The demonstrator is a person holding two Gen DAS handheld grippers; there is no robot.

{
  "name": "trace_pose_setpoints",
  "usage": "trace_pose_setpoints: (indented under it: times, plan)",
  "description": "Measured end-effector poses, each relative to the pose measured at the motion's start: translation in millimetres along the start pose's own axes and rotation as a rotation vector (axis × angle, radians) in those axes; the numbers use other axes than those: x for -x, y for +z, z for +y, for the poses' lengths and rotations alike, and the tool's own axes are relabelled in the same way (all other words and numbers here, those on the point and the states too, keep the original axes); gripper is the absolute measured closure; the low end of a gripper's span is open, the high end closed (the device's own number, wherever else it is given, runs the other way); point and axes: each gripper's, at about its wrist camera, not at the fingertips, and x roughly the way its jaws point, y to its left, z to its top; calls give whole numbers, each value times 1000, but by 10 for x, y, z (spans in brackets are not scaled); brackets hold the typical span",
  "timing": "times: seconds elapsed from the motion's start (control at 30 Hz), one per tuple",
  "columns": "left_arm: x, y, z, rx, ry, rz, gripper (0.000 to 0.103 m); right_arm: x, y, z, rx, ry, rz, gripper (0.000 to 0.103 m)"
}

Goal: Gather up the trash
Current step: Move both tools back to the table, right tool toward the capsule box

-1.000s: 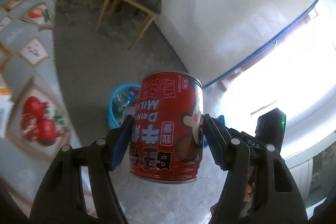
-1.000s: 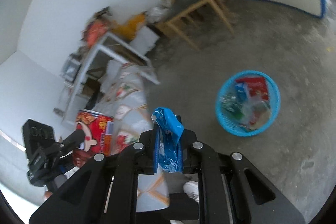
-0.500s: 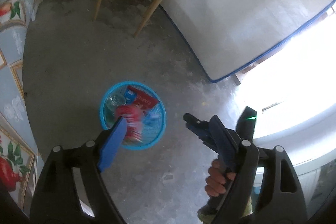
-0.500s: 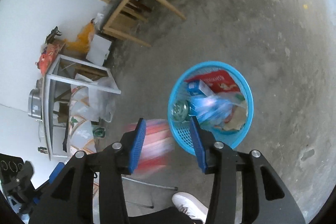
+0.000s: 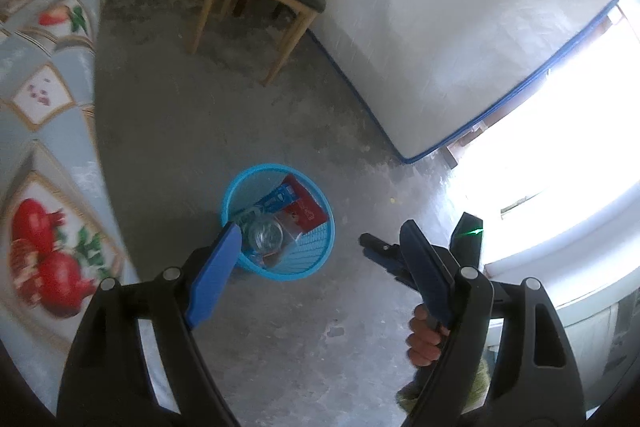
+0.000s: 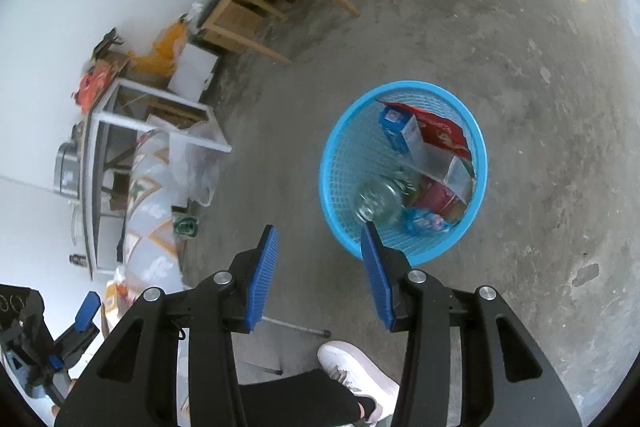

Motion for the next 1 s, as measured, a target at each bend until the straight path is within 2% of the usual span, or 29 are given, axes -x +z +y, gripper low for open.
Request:
trace_pose_setpoints:
  times: [0.1,0.2,0.33,0.47,0.63,0.7,0.8,0.93,1.0]
  plan:
    - [287,-120,83,-12,3,-29,24,141,-72,284,80,16,0,51]
    - [634,-274,247,-7,22,-75,23,242,-130,656,170,44,9,47]
    - [1133,-556,556,-50,174,-179,21,288,-261,1332,332,95,28,40]
    - [1588,-870,1021,38,236,-211,21,159,-526,2087,519,119,74,33]
    - [2183,-1264,1559,153,321,-283,21,-114,-1217,3173,861,115,117,25]
    - [2374,-1427,1757,209,342,-312,21,-222,-1499,3524,988,111,129,18]
    - [2591,-1621,1968,271,366,-353,21,-436,-1950,4004,1180,83,138,15]
    - [2806,-1816,2179,319,349,-404,21,-783,-2321,4397,1298,29,191,12]
    - [2883,-1883,2253,327,343,-420,21,-1023,-2408,4526,1337,-44,177,11]
